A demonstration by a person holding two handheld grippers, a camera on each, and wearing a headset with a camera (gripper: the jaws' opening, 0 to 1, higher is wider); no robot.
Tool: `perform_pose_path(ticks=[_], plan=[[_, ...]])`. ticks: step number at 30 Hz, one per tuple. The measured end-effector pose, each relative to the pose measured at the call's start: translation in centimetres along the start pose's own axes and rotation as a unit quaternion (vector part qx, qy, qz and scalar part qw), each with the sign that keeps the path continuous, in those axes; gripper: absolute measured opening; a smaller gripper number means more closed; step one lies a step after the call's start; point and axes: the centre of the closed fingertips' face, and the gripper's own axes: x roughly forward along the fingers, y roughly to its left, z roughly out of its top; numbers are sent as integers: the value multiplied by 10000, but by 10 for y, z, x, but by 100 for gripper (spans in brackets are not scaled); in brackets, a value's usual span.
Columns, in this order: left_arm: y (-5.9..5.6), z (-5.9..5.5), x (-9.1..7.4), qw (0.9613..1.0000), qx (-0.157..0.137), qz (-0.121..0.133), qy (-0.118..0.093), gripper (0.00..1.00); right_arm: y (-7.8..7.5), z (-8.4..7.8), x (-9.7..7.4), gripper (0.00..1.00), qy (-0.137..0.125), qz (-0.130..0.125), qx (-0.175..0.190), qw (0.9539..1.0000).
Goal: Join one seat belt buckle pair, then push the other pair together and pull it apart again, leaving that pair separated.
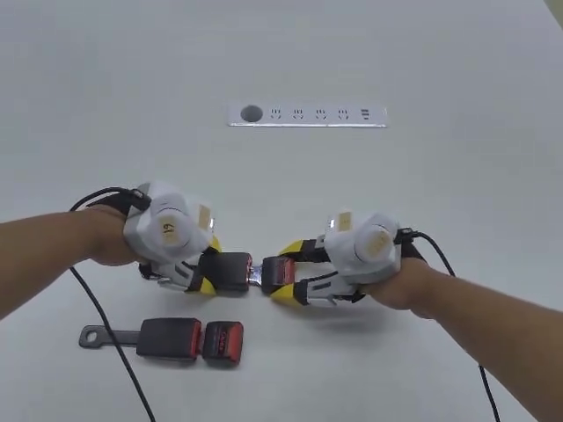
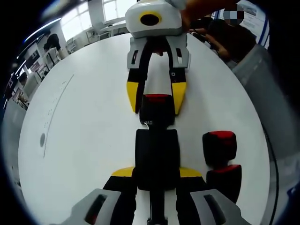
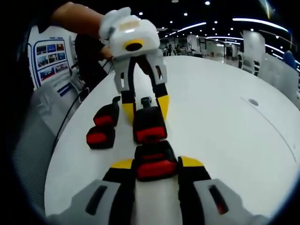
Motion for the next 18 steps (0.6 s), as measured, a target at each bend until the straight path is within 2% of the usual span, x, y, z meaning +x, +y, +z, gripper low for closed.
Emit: perform_pose_path(ticks=[3,7,18], plan=[[1,-2,1,10000,37,-19,48,33,1,2,4,36,4,-20,-9,10000],[1,-2,1,10000,20,-14,11,33,0,3,6,36,69,-111,-25,9999],[2,-4,2,10000,36,-19,62,33,0,3,6,36,196,-169,-30,9997]])
